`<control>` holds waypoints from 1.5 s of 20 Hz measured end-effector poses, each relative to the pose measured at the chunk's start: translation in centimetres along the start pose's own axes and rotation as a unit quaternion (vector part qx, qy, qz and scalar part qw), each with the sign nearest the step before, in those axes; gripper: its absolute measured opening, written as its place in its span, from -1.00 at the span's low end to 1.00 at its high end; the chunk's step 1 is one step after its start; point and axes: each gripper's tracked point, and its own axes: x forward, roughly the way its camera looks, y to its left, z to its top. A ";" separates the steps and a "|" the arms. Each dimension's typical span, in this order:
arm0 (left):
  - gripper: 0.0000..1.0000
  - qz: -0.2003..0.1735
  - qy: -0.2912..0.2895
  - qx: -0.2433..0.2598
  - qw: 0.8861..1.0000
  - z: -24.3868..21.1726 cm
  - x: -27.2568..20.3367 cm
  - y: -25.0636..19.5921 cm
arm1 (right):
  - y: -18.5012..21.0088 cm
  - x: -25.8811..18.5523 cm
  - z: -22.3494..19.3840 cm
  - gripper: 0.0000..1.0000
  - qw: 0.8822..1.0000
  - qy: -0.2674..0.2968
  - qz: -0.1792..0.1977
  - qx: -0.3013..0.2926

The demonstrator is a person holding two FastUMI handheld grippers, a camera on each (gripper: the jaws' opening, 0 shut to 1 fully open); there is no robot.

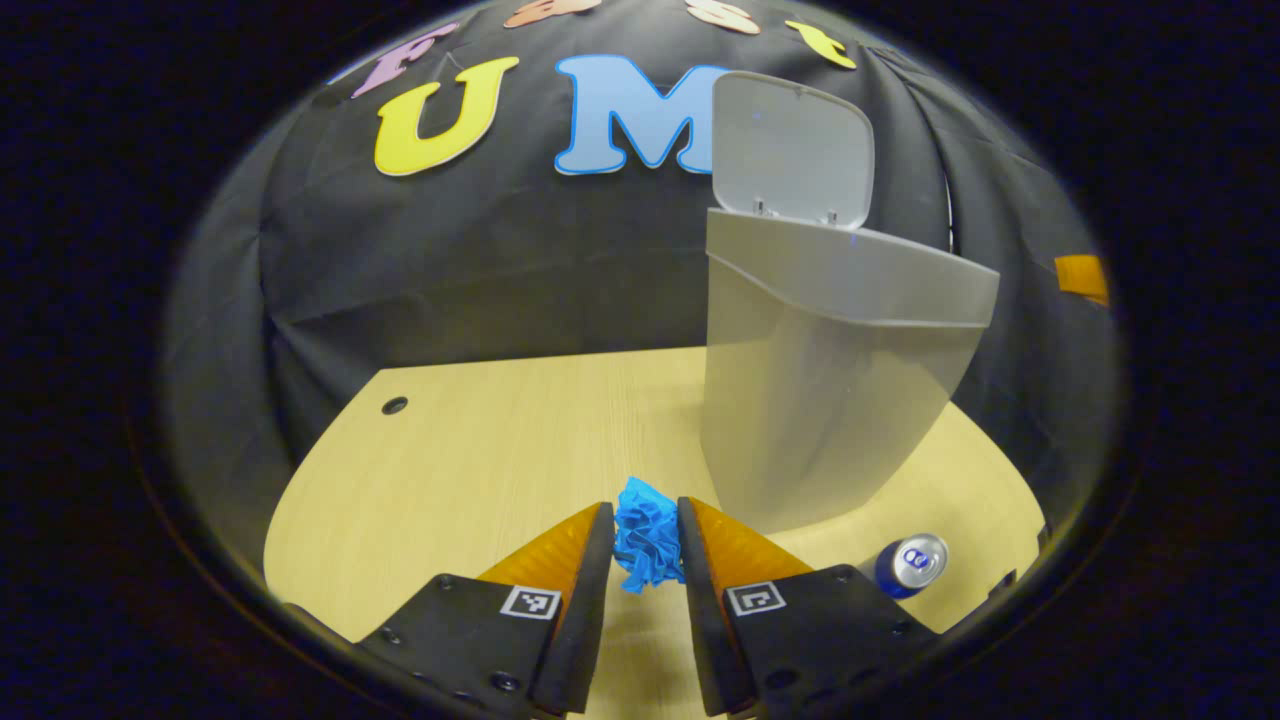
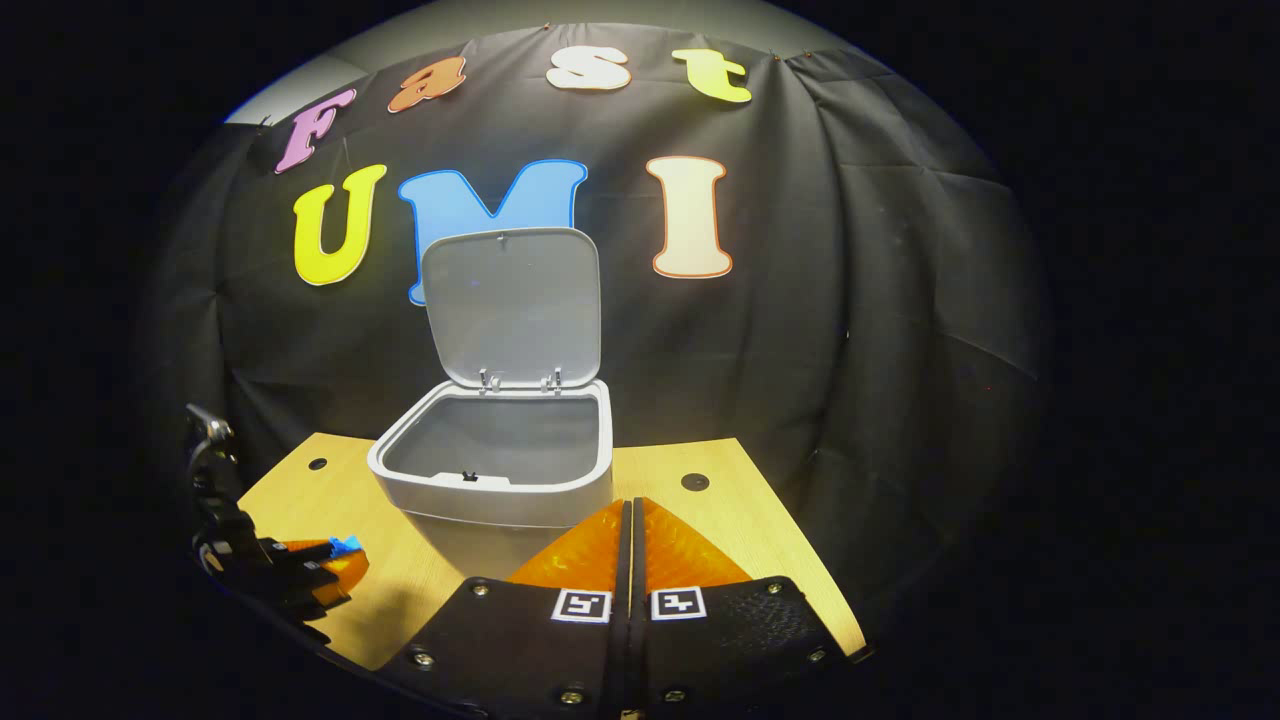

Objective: Press the lid of the desktop garbage bin to open it, pick up the crumpled paper on the desktop and throw it into the bin, then pick up the pop can on the desktop and drop it into the bin, and finally close the garbage bin lid.

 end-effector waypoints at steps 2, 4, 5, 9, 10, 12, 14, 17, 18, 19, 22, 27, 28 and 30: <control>-0.03 -0.002 -0.028 0.000 1.000 1.8 0.1 -1.4 | -0.1 -0.1 -0.1 -0.99 1.000 0.001 0.000 0.003; -0.09 -0.004 -0.058 -0.001 0.998 4.6 -0.2 -1.9 | -0.3 0.0 -0.1 -0.99 1.000 0.000 -0.002 0.006; -0.09 -0.006 -0.073 -0.002 0.997 6.2 -0.3 -2.2 | -0.3 -0.1 -0.2 -0.99 1.000 0.000 -0.002 0.008; -0.09 -0.020 -0.125 0.002 0.992 12.1 -1.5 -3.1 | -0.8 0.0 -0.4 -0.99 1.000 0.000 -0.007 0.016; -0.06 -0.023 -0.134 0.006 0.991 13.5 -1.6 -3.5 | -0.9 0.0 -0.5 -0.99 1.000 0.001 -0.008 0.019; -0.14 -0.032 -0.151 0.011 0.988 15.3 -1.8 -4.2 | -1.2 0.0 -0.8 -0.99 1.000 0.001 -0.010 0.024; -0.14 -0.040 -0.166 0.017 0.985 17.0 -2.0 -5.2 | -1.5 -0.1 -1.0 -0.99 1.000 0.002 -0.014 0.028; -0.09 -0.057 -0.185 0.028 0.981 19.4 -2.0 -7.0 | -1.9 -0.3 -1.3 -0.99 0.999 0.004 -0.018 0.035; -0.07 -0.062 -0.191 0.035 0.979 20.0 -2.0 -7.7 | -2.0 -0.5 -1.5 -0.99 0.999 0.004 -0.020 0.038; -0.05 -0.067 -0.194 0.043 0.978 20.3 -2.0 -8.4 | -2.1 -0.4 -1.6 -0.99 0.999 0.005 -0.020 0.041; -0.05 -0.086 -0.201 0.064 0.974 21.0 -2.1 -11.0 | -2.4 -0.6 -2.3 -0.99 0.998 0.010 -0.024 0.052; 0.59 -0.103 -0.195 0.076 0.972 20.9 -1.3 -13.2 | -2.8 -0.7 -2.5 -0.99 0.998 0.010 -0.028 0.061; 0.86 -0.102 -0.195 0.078 0.972 21.0 -1.3 -13.2 | -2.8 -0.7 -2.5 -0.99 0.998 0.009 -0.029 0.062; 0.92 -0.104 -0.198 0.080 0.971 21.1 -1.4 -13.5 | -2.9 -0.7 -2.6 -0.99 0.997 0.010 -0.030 0.065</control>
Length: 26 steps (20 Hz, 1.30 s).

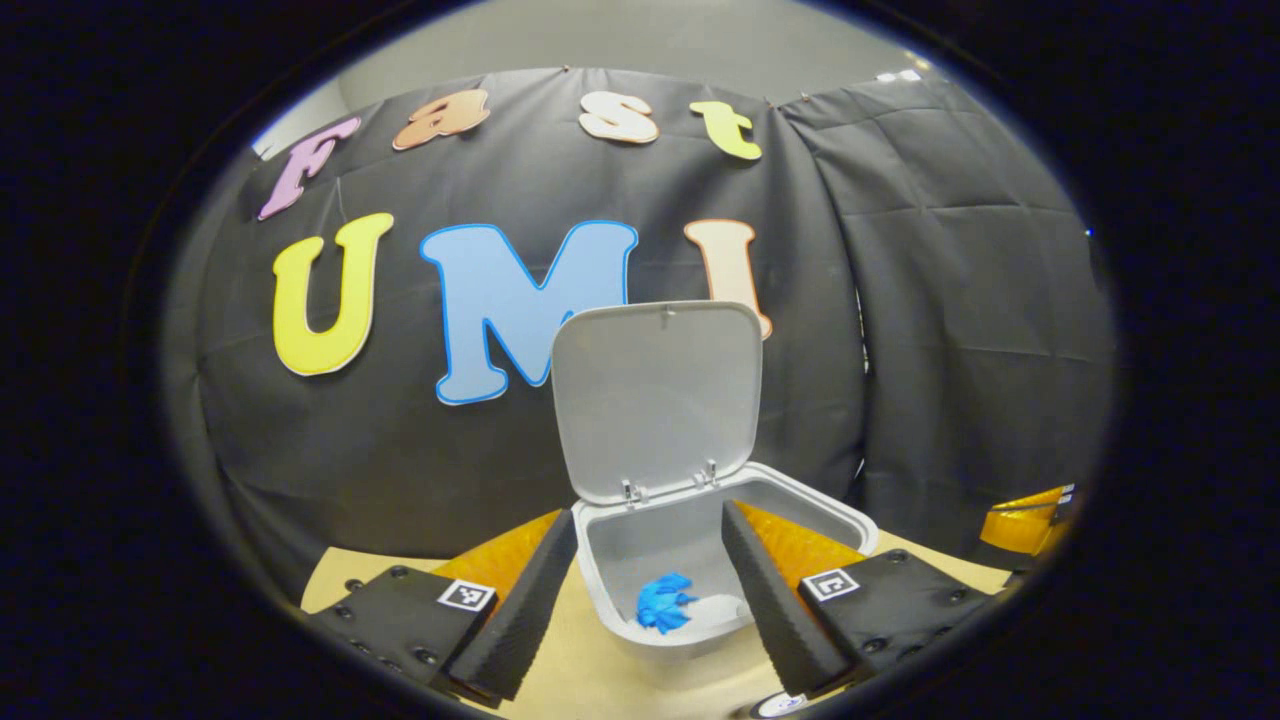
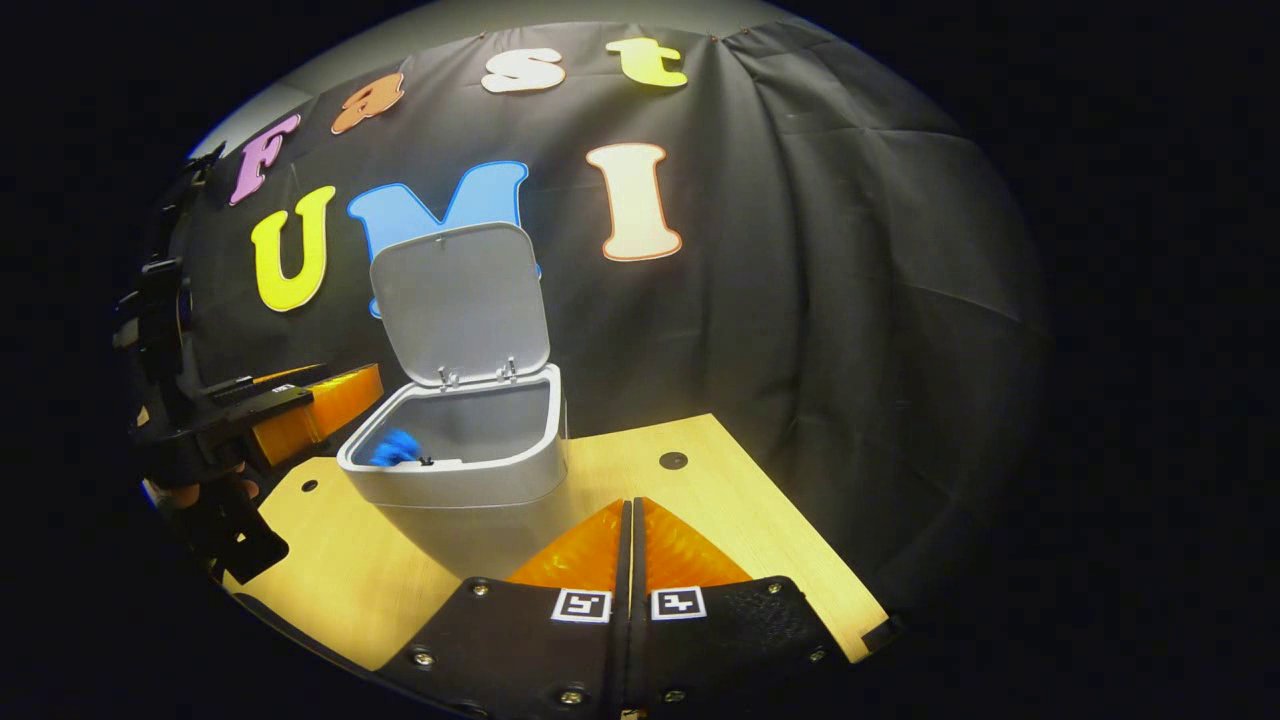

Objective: Press the lid of the desktop garbage bin to open it, pick up the crumpled paper on the desktop and throw it into the bin, then pick up the pop can on the desktop and drop it into the bin, and finally close the garbage bin lid.

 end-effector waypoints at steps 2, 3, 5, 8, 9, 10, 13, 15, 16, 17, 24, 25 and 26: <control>0.91 0.000 -0.003 0.003 1.000 0.2 0.0 -0.1 | 0.0 0.1 -0.1 -0.99 1.000 0.000 0.001 0.002; 0.91 0.000 -0.004 0.004 1.000 0.3 -0.1 0.0 | 0.1 0.1 -0.2 -0.99 1.000 0.001 0.002 0.002; 1.00 0.001 -0.004 0.005 1.000 0.3 -0.3 0.1 | 0.2 0.1 -0.4 -0.99 1.000 0.004 0.009 0.000; 1.00 0.006 -0.003 0.001 1.000 0.4 -0.6 0.7 | 1.2 0.5 -1.4 -0.99 1.000 0.017 0.026 -0.004; 1.00 0.009 -0.003 -0.001 1.000 0.3 -0.8 0.9 | 1.8 0.8 -1.5 -0.99 0.999 0.020 0.033 -0.003; 1.00 0.011 -0.002 -0.003 1.000 0.3 -0.9 1.2 | 2.3 0.7 -1.8 -0.99 0.999 0.023 0.042 -0.001; 0.91 0.021 -0.003 -0.007 1.000 0.3 -1.5 2.1 | 3.7 0.6 -2.6 -0.96 0.997 0.035 0.070 0.001; 0.91 0.028 -0.004 -0.008 1.000 0.4 -2.0 2.6 | 4.6 0.5 -3.2 -0.41 0.995 0.042 0.087 -0.004; 0.91 0.030 -0.004 -0.009 0.999 0.4 -2.2 3.0 | 5.3 0.6 -3.7 -0.07 0.994 0.046 0.099 -0.007; 0.91 0.034 -0.004 -0.011 0.999 0.4 -2.4 3.3 | 5.9 0.6 -4.0 0.28 0.993 0.051 0.108 -0.011; 1.00 0.071 -0.001 -0.021 0.997 0.2 -4.6 6.3 | 9.3 0.8 -7.2 0.99 0.983 0.082 0.157 -0.057; 1.00 0.078 -0.001 -0.021 0.997 0.2 -5.0 6.9 | 9.6 1.0 -7.7 0.99 0.981 0.089 0.162 -0.060; 1.00 0.085 -0.001 -0.023 0.996 0.2 -5.4 7.5 | 9.9 1.2 -8.4 0.99 0.979 0.097 0.168 -0.062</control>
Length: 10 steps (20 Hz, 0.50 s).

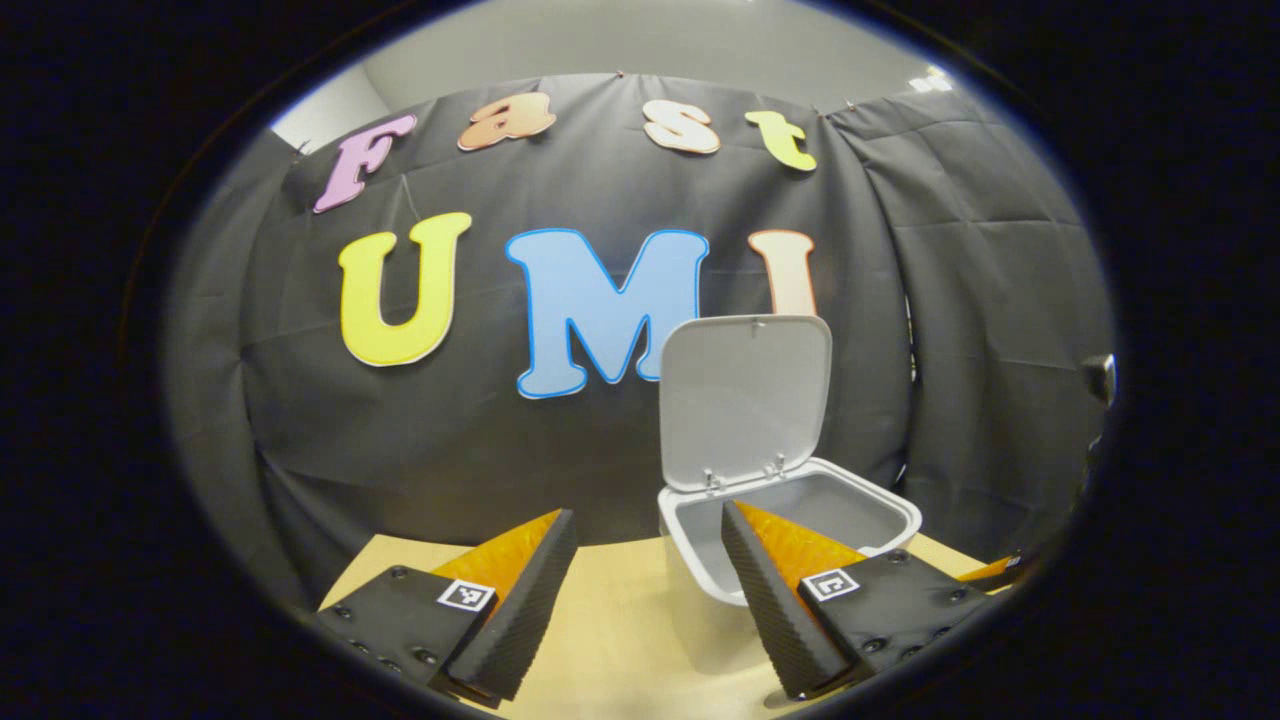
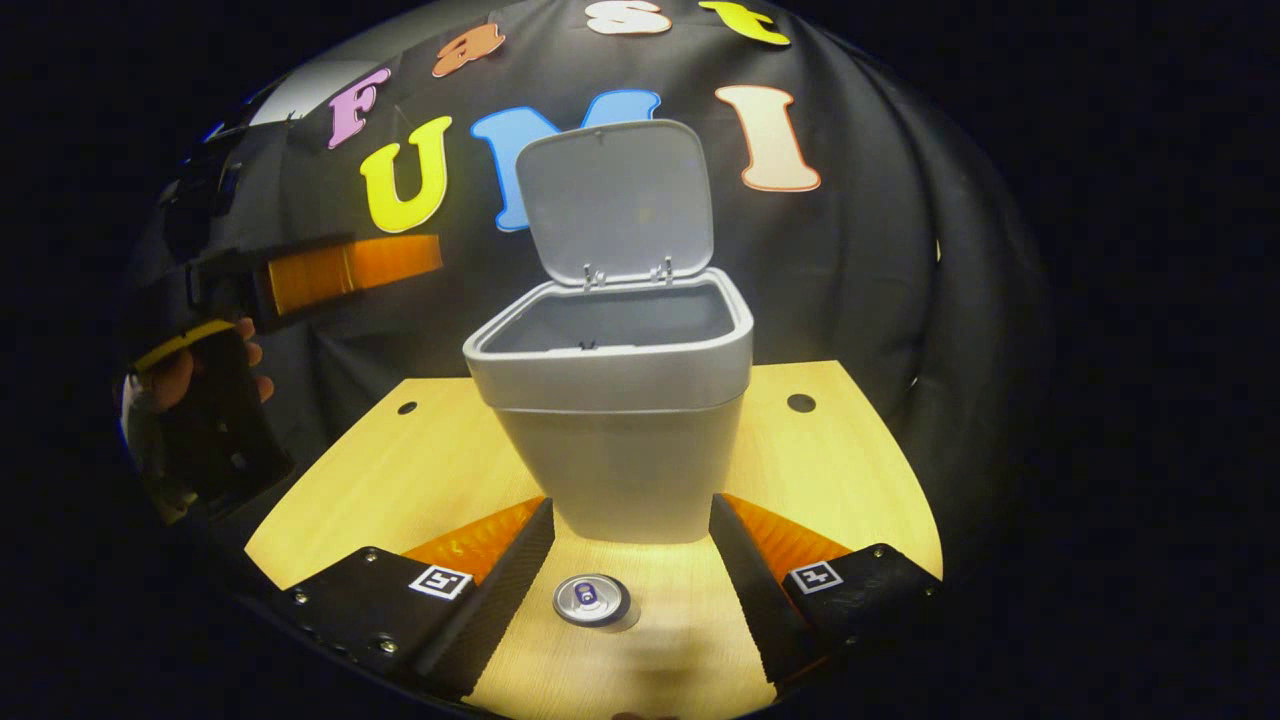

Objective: Press the lid of the desktop garbage bin to open it, pick up the crumpled paper on the desktop and throw it into the bin, then pick up the pop can on the desktop and drop it into the bin, and finally close the garbage bin lid.

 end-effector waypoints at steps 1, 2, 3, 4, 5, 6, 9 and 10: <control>0.92 0.006 0.001 -0.001 1.000 -0.1 -0.3 0.5 | 0.3 0.3 -0.6 0.99 1.000 0.008 0.005 -0.002; 1.00 0.013 0.002 -0.003 1.000 -0.2 -0.6 1.2 | 0.6 0.5 -1.1 0.99 1.000 0.016 0.010 -0.007; 1.00 0.019 0.002 -0.005 1.000 -0.2 -1.0 1.7 | 0.9 0.8 -1.6 0.99 1.000 0.023 0.015 -0.012; 1.00 0.026 0.002 -0.006 1.000 -0.1 -1.3 2.3 | 1.1 1.2 -2.2 0.99 0.999 0.030 0.019 -0.019; 1.00 0.032 0.003 -0.007 0.999 -0.2 -1.6 2.8 | 1.3 1.6 -2.7 0.99 0.999 0.037 0.024 -0.025; 1.00 0.038 0.003 -0.009 0.999 -0.2 -2.0 3.3 | 1.6 2.0 -3.4 0.99 0.998 0.043 0.029 -0.032; 1.00 0.053 0.005 -0.015 0.998 -0.3 -3.3 4.5 | 2.2 3.0 -4.9 0.99 0.996 0.062 0.041 -0.052; 1.00 0.058 0.006 -0.017 0.998 -0.4 -3.7 4.9 | 2.3 3.3 -5.5 0.99 0.995 0.069 0.043 -0.059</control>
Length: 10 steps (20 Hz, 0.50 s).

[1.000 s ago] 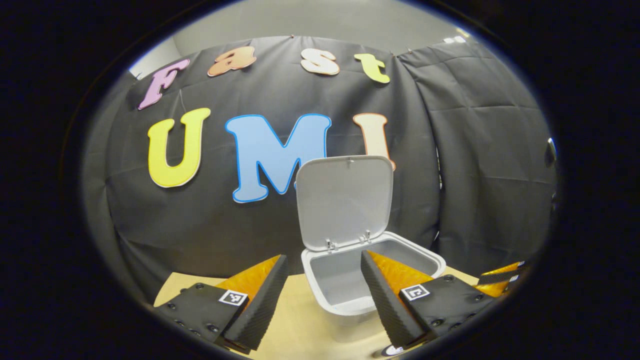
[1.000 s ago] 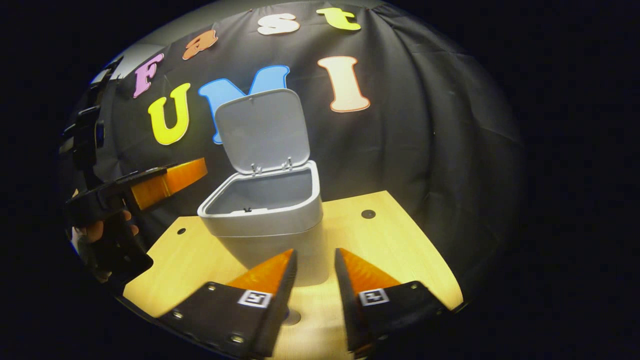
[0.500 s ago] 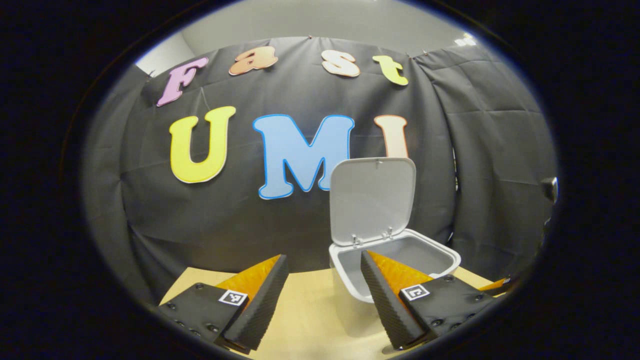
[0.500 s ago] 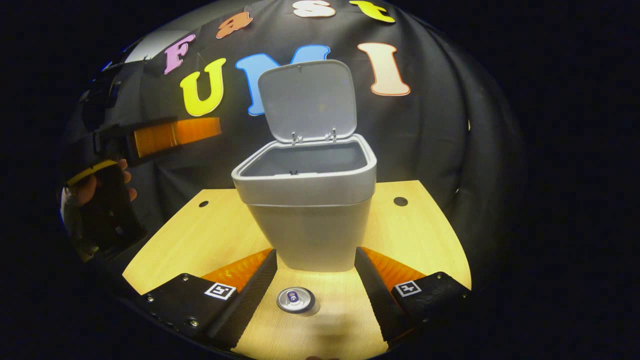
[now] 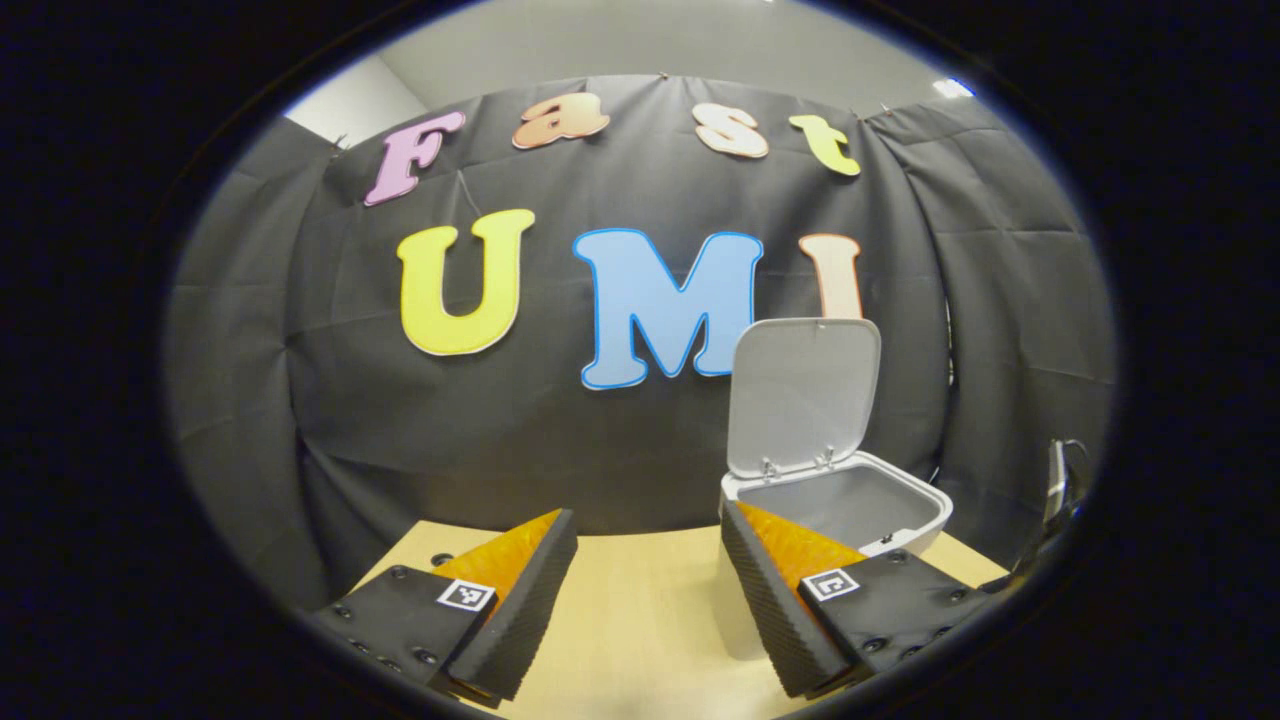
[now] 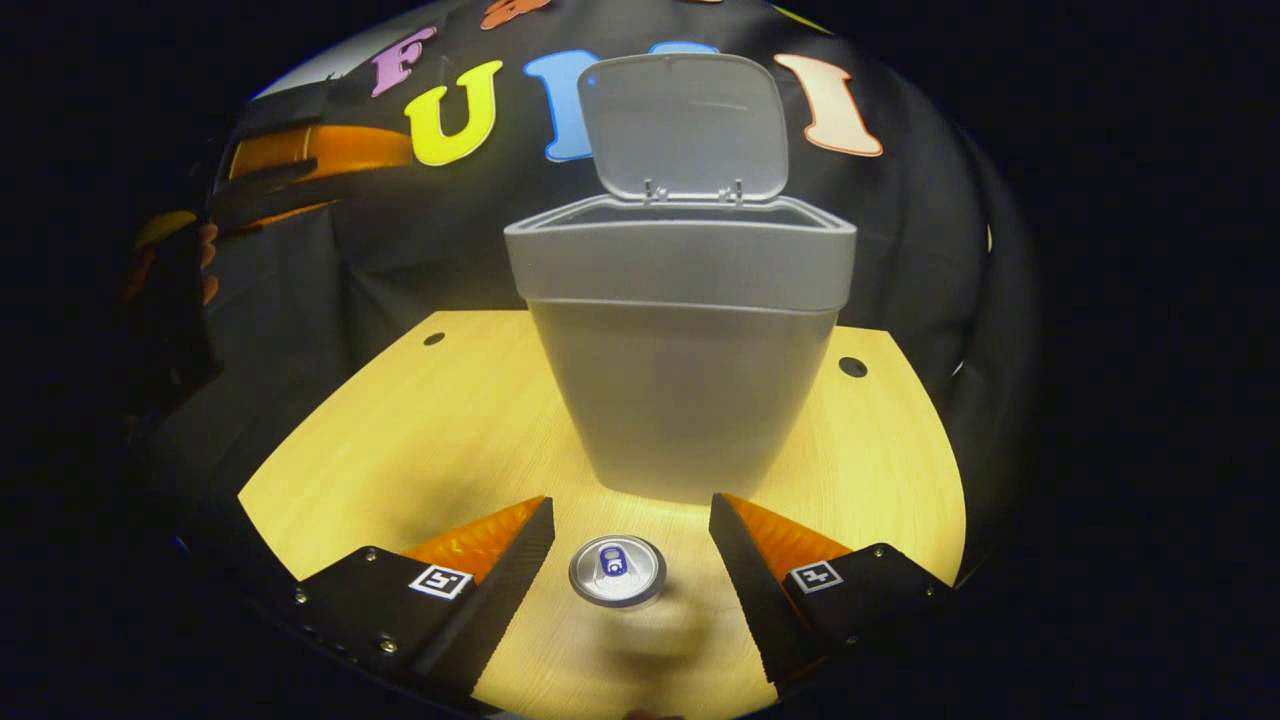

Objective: Press the lid of the desktop garbage bin to open it, pick up the crumpled paper on the desktop and throw it into the bin, then pick up the pop can on the desktop and drop it into the bin, and finally close the garbage bin lid.

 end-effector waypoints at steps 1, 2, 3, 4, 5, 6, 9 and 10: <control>1.00 0.006 0.001 -0.002 1.000 -0.1 -0.4 0.4 | 0.1 0.4 -0.4 0.99 1.000 0.006 0.002 -0.006; 1.00 0.010 0.002 -0.004 1.000 -0.1 -0.8 0.8 | 0.3 0.7 -0.9 0.99 1.000 0.012 0.006 -0.012; 1.00 0.016 0.002 -0.006 1.000 -0.1 -1.1 1.2 | 0.5 0.9 -1.3 0.99 1.000 0.018 0.008 -0.016; 1.00 0.020 0.003 -0.009 1.000 -0.1 -1.5 1.6 | 0.6 1.2 -1.8 0.99 0.999 0.023 0.011 -0.020; 1.00 0.025 0.004 -0.011 1.000 -0.2 -1.8 1.9 | 0.6 1.5 -2.1 0.99 0.999 0.027 0.011 -0.024; 1.00 0.029 0.006 -0.014 0.999 -0.3 -2.1 2.2 | 0.7 1.8 -2.6 0.99 0.999 0.032 0.010 -0.028; 1.00 0.037 0.010 -0.027 0.999 -0.4 -2.9 2.9 | 0.7 2.4 -4.1 0.99 0.998 0.051 0.009 -0.037; 1.00 0.039 0.009 -0.030 0.999 -0.4 -3.1 3.0 | 0.8 2.6 -4.6 0.99 0.998 0.055 0.009 -0.039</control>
